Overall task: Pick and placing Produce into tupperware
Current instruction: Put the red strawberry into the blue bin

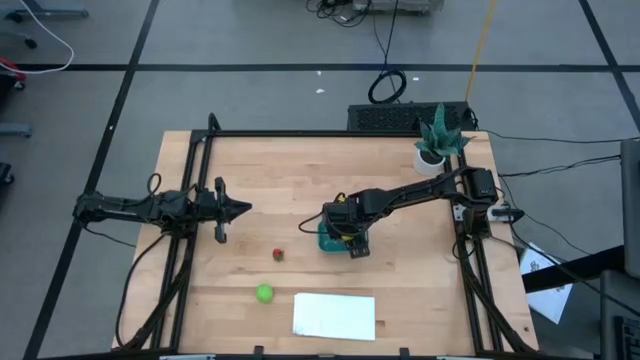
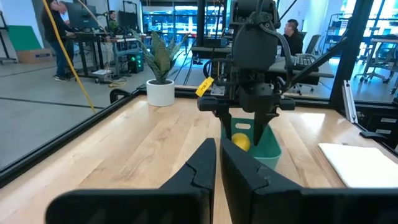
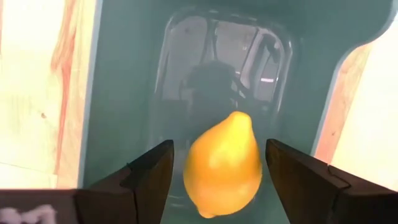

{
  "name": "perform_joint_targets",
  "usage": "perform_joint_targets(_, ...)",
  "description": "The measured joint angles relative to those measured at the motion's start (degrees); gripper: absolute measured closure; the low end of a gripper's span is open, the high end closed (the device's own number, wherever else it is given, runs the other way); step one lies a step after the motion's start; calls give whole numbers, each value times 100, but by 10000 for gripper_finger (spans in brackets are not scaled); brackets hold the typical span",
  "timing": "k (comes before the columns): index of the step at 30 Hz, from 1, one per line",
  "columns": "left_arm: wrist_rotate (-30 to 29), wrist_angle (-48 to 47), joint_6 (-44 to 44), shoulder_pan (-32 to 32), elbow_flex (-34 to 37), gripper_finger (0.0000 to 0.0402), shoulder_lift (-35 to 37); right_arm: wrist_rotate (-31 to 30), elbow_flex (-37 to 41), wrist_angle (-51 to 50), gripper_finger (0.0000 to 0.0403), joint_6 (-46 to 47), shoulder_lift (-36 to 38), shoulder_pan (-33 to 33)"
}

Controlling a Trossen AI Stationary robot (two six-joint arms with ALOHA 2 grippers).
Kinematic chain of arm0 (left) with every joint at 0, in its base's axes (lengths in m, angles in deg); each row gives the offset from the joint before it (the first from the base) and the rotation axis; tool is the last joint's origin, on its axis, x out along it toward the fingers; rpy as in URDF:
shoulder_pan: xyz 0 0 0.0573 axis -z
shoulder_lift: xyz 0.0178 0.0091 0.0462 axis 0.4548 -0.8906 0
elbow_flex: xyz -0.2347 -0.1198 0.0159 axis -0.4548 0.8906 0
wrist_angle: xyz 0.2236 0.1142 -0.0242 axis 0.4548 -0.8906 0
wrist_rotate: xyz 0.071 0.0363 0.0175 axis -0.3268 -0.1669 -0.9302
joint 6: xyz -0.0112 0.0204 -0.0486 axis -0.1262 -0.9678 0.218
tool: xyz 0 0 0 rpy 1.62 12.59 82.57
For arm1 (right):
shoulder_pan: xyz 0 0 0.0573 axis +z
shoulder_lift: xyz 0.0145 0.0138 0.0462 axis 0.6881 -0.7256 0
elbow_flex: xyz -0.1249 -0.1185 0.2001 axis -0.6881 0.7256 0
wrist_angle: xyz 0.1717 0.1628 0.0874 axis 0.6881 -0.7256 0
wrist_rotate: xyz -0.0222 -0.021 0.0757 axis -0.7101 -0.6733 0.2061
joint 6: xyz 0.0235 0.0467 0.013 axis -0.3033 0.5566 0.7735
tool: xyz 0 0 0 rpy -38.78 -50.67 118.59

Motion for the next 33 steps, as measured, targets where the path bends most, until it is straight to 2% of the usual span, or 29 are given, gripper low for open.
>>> perform_joint_targets(7, 0, 0, -1, 0, 0, 376, -2, -12, 0, -101, 156, -22, 1, 0)
perform_joint_targets(20, 0, 0, -2, 0, 0, 376, 0, -268, 0, -74, 165, -14, 465, -17)
perform_joint_targets(28, 0, 0, -2, -1, 0, 376, 0, -255, 0, -77, 248, -101, 458, -17)
perform_joint_targets(33, 0, 0, -2, 1, 0, 376, -2, 51, 0, -103, 317, -39, 459, -50)
